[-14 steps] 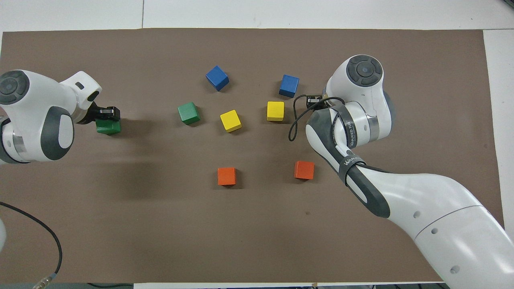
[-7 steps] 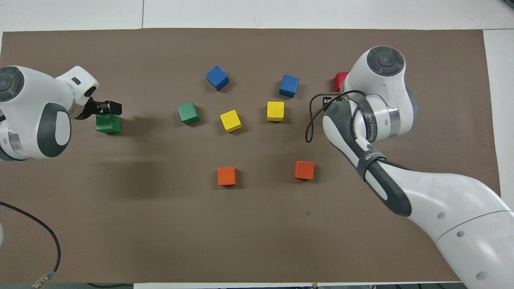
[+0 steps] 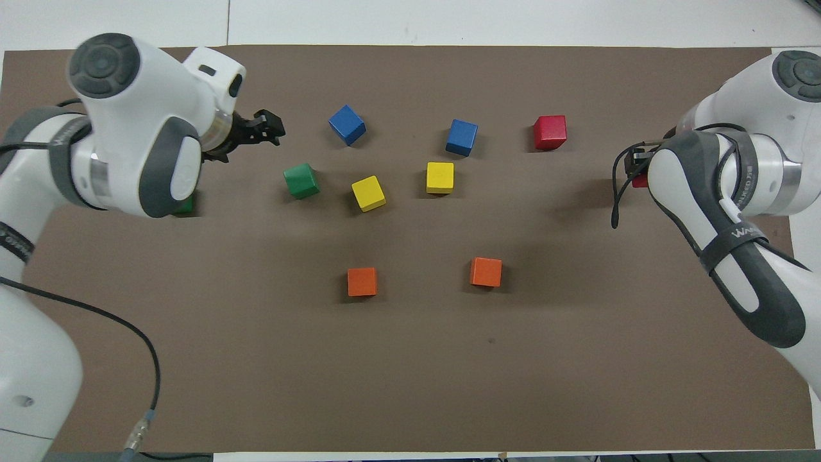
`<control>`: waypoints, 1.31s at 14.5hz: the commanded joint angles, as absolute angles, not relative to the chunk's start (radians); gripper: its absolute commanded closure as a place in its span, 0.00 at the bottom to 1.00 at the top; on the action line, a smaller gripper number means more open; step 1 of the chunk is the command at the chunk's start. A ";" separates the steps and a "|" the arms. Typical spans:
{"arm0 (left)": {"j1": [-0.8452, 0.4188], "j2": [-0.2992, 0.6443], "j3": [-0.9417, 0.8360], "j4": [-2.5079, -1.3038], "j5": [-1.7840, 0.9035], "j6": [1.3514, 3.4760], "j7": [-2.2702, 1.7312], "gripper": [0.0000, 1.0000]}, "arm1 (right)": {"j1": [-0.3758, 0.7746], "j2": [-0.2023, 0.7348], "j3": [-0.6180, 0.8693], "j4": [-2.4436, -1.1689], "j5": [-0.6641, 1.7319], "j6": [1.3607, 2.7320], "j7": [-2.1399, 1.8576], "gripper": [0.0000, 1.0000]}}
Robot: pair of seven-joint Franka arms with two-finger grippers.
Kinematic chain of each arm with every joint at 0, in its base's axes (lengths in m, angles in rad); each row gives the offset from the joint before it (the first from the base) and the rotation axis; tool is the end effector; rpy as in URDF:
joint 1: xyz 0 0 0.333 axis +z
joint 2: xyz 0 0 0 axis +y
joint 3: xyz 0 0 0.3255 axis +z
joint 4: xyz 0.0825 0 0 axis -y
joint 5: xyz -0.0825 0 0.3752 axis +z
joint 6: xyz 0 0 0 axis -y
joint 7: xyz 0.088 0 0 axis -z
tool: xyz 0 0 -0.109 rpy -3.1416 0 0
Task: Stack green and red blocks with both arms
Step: 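Grasp the other green cube while the right gripper grasps the other red cube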
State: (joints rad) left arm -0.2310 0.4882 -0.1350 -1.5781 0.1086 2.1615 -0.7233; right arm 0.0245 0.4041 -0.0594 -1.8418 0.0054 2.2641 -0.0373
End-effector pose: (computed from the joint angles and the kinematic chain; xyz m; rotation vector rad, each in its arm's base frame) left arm 0.6532 -0.2309 0.3783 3.0722 0.4959 0.1585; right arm 0.6380 -0.0193 0.3228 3.1217 0.0062 0.0284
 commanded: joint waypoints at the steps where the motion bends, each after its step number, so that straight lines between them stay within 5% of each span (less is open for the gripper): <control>1: -0.230 0.485 -0.120 -1.627 0.146 2.226 -0.768 0.00 | 0.020 0.397 -0.055 -1.876 -0.003 2.313 -0.040 1.00; 6: -0.248 0.483 -0.120 -1.689 0.147 2.296 -0.834 0.00 | 0.017 0.400 -0.054 -1.944 0.000 2.442 -0.034 1.00; 7: -0.253 0.482 -0.120 -1.704 0.147 2.307 -0.834 0.00 | 0.017 0.400 -0.055 -1.941 0.000 2.442 -0.025 0.83; 8: -0.255 0.480 -0.120 -1.727 0.147 2.334 -0.834 0.00 | 0.017 0.400 -0.054 -1.940 0.000 2.442 -0.020 0.15; 9: -0.255 0.477 -0.120 -1.747 0.147 2.356 -0.834 0.00 | 0.018 0.399 -0.055 -1.930 0.000 2.428 -0.018 0.00; 11: -0.256 0.476 -0.120 -1.759 0.149 2.359 -0.838 0.00 | 0.038 0.388 -0.058 -1.870 -0.003 2.313 -0.008 0.00; 13: -0.270 0.472 -0.120 -1.773 0.149 2.359 -0.848 0.03 | 0.075 0.406 -0.057 -1.666 -0.038 2.063 0.067 0.00; 14: -0.271 0.469 -0.120 -1.775 0.149 2.356 -0.851 0.28 | 0.098 0.437 -0.055 -1.570 -0.055 1.972 0.118 0.00; 15: -0.278 0.466 -0.118 -1.772 0.149 2.341 -0.850 0.80 | 0.119 0.455 -0.054 -1.512 -0.058 1.930 0.153 0.00; 16: -0.278 0.466 -0.118 -1.766 0.149 2.321 -0.850 1.00 | 0.144 0.466 -0.054 -1.491 -0.055 1.928 0.175 0.00; 19: -0.265 0.466 -0.118 -1.680 0.152 2.191 -0.830 1.00 | 0.166 0.555 -0.046 -1.406 -0.055 1.933 0.237 0.00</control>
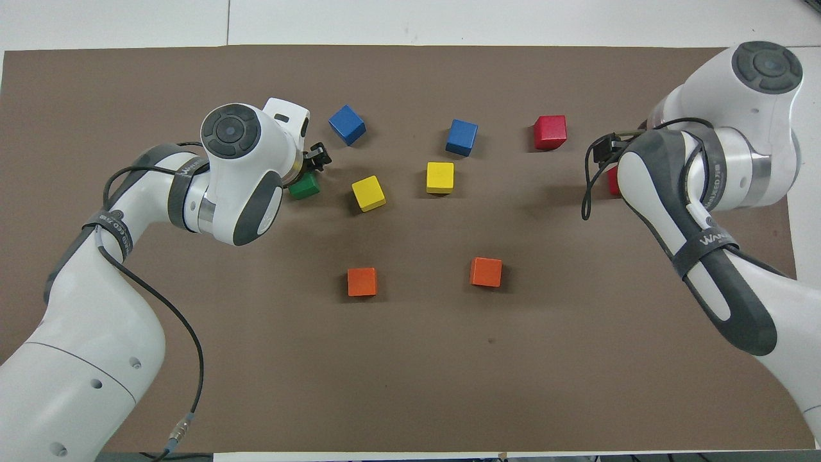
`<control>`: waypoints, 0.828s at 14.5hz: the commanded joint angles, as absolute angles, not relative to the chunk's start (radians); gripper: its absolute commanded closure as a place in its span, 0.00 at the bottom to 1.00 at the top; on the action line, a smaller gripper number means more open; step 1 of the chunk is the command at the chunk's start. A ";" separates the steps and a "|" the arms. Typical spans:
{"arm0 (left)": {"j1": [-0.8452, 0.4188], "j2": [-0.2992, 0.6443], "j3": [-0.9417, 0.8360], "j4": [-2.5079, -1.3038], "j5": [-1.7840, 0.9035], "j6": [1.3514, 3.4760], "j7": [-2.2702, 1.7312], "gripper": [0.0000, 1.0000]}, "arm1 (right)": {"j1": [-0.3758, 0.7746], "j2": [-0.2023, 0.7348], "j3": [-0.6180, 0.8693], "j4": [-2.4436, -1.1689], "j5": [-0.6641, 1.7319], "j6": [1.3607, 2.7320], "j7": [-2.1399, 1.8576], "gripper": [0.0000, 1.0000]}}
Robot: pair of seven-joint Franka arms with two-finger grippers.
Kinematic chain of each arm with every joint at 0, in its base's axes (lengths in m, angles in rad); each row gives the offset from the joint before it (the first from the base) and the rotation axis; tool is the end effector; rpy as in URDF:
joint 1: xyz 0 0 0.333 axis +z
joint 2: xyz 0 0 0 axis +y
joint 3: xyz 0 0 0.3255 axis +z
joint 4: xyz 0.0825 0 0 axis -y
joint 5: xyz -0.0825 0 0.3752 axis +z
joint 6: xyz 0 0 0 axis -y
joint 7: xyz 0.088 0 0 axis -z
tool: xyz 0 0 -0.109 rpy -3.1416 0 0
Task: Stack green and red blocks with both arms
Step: 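Grasp the other green cube while the right gripper grasps the other red cube, then lower the green cube onto the green cube while the right gripper carries the red cube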
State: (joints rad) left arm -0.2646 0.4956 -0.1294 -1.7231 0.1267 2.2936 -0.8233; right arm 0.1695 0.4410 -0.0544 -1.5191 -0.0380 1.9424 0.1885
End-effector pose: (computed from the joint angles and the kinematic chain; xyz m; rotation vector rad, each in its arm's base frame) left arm 0.6256 -0.2465 0.3197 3.0710 0.5701 0.1366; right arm 0.6732 0.0807 0.4160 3.0800 -0.0836 -0.0125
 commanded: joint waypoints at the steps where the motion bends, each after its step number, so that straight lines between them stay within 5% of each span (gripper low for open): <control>1: -0.250 0.450 -0.120 -1.648 0.152 2.122 -0.780 1.00 | 0.191 0.610 -0.046 -1.320 -0.055 1.915 0.276 0.00; 3: -0.157 0.385 -0.123 -1.651 0.140 2.047 -0.563 1.00 | 0.190 0.695 -0.044 -1.211 -0.046 1.894 0.284 0.00; 12: 0.087 0.345 -0.124 -1.703 0.104 2.037 -0.034 1.00 | 0.198 0.753 -0.037 -1.195 -0.045 1.977 0.279 0.00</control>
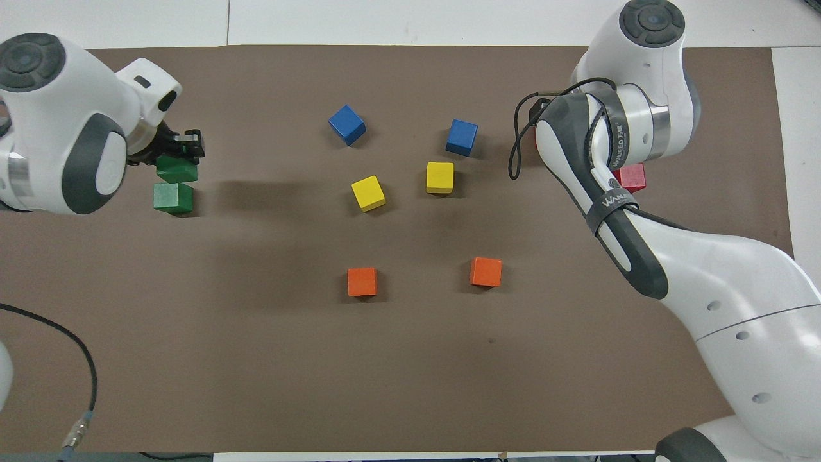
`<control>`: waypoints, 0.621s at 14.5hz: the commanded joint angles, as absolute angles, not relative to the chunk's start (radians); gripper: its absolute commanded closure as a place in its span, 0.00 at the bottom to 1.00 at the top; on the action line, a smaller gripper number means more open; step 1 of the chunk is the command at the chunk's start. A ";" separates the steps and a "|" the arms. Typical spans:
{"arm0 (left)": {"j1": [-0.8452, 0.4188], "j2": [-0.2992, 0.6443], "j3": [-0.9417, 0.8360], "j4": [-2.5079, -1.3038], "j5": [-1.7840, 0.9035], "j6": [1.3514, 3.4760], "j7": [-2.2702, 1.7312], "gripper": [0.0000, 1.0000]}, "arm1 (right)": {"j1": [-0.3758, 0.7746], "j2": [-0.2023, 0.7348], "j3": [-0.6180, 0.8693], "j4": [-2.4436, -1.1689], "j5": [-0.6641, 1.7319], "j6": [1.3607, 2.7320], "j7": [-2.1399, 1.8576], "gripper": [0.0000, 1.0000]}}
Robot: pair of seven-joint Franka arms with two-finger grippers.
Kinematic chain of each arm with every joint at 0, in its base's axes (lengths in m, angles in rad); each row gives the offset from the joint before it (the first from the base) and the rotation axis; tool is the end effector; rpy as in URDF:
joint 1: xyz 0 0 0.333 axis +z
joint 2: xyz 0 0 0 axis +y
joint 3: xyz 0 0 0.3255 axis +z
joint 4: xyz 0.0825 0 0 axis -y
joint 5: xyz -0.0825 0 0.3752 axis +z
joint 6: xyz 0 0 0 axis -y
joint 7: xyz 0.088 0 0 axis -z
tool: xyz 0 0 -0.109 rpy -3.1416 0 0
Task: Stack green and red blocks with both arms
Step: 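Lower the green cube onto the green cube while the right gripper carries the red cube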
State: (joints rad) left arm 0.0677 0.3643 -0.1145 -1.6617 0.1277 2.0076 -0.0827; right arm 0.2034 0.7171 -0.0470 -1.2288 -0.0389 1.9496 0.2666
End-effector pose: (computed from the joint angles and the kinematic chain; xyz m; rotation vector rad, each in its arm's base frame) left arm 0.6523 -0.0148 0.4078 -3.0662 0.0183 0.0161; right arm 0.7337 0.1224 0.3553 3.0741 -0.1296 0.0283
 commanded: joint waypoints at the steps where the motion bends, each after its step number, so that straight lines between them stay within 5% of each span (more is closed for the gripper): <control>1: 0.103 0.345 -0.124 -1.721 0.082 2.049 -0.002 1.00 | 0.199 0.753 -0.037 -1.203 -0.049 1.992 0.278 0.00; 9: 0.109 0.336 -0.124 -1.789 0.052 2.129 0.021 1.00 | 0.207 0.753 -0.037 -1.276 -0.052 2.104 0.250 0.00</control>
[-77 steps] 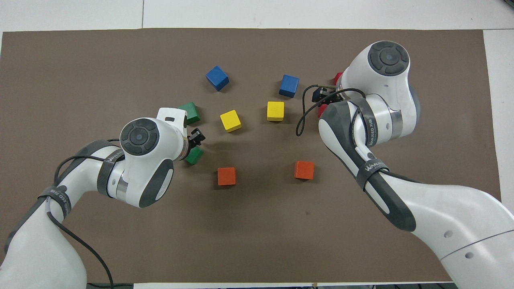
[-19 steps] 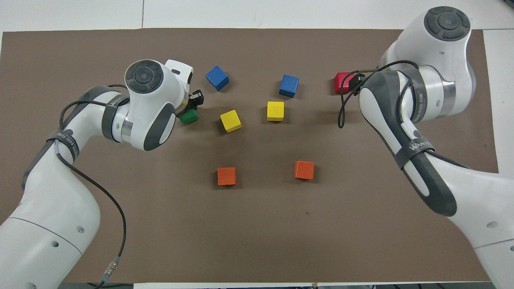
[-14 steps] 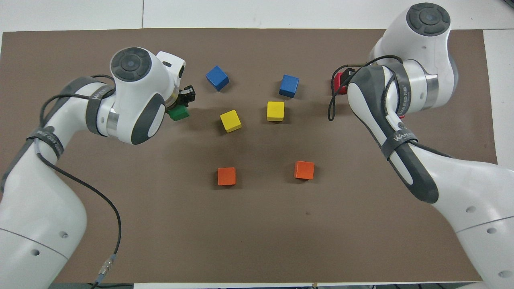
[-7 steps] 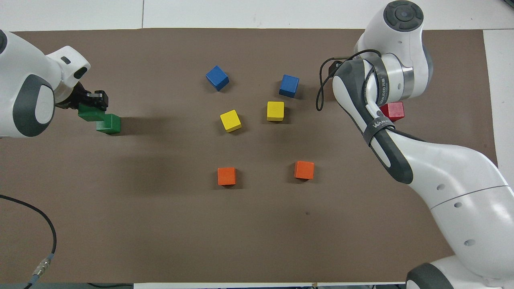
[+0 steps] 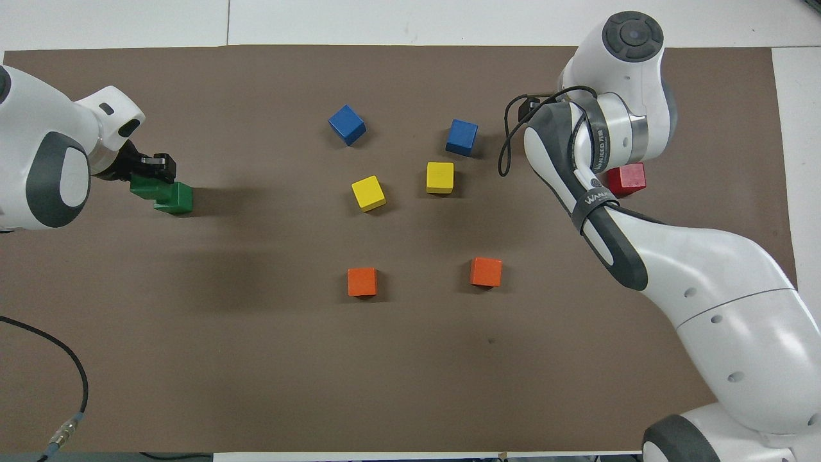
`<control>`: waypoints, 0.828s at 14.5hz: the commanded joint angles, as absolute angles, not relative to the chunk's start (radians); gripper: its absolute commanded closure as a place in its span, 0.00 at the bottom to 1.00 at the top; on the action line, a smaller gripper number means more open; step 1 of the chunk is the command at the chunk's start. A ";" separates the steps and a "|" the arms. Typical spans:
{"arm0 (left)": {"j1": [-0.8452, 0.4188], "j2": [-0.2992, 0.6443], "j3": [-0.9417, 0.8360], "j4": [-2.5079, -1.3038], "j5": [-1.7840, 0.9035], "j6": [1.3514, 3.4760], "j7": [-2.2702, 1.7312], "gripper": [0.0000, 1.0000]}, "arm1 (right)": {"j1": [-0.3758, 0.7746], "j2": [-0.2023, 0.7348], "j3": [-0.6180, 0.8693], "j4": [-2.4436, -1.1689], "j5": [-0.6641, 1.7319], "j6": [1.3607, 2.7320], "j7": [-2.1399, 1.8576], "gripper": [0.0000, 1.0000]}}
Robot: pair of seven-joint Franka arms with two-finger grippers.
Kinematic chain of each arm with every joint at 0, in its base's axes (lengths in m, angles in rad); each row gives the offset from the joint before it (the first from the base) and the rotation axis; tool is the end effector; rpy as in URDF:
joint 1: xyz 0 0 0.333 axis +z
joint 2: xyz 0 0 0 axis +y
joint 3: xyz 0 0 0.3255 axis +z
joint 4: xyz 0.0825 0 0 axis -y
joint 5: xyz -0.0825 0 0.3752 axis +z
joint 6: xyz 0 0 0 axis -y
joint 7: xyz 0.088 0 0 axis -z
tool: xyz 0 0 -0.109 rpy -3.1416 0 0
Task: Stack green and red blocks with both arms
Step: 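Lower the green cube onto the green cube while the right gripper carries the red cube, then withdraw the left gripper while the right gripper lowers the red cube onto the red cube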
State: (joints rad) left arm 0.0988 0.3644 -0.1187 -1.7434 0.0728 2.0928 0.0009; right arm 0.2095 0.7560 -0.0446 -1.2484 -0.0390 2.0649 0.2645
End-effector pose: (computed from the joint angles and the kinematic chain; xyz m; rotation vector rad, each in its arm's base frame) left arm 0.6440 -0.0023 0.3778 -3.1198 0.0781 0.0183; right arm 0.7415 0.1304 0.3275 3.0871 -0.1067 0.1137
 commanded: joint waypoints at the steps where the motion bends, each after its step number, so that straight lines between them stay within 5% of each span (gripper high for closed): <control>1: 0.109 0.336 -0.124 -1.789 0.052 2.132 0.021 1.00 | 0.207 0.753 -0.037 -1.287 -0.054 2.115 0.249 0.00; 4: 0.109 0.336 -0.124 -1.798 0.051 2.135 0.023 1.00 | 0.202 0.753 -0.037 -1.311 -0.055 2.138 0.215 0.01; 6: 0.109 0.333 -0.124 -1.804 0.051 2.140 0.025 1.00 | 0.202 0.753 -0.037 -1.318 -0.054 2.148 0.215 0.13; 8: 0.109 0.331 -0.124 -1.816 0.051 2.152 0.025 1.00 | 0.201 0.747 -0.037 -1.344 -0.052 2.180 0.213 0.37; 9: 0.109 0.330 -0.124 -1.819 0.051 2.157 0.025 1.00 | 0.199 0.744 -0.035 -1.359 -0.051 2.189 0.213 0.57; 10: 0.109 0.330 -0.124 -1.819 0.051 2.157 0.025 0.87 | 0.199 0.742 -0.037 -1.361 -0.048 2.189 0.213 0.85; 11: 0.109 0.328 -0.124 -1.819 0.051 2.157 0.026 0.64 | 0.198 0.739 -0.037 -1.361 -0.048 2.177 0.213 1.00; 12: 0.109 0.328 -0.123 -1.819 0.051 2.157 0.034 0.31 | 0.202 0.736 -0.037 -1.359 -0.048 2.168 0.213 1.00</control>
State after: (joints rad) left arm 0.0988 0.3627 -0.1197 -1.7714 0.0696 2.1287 0.0039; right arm 0.2097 0.7590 -0.0456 -1.3293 -0.0401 2.1645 0.2298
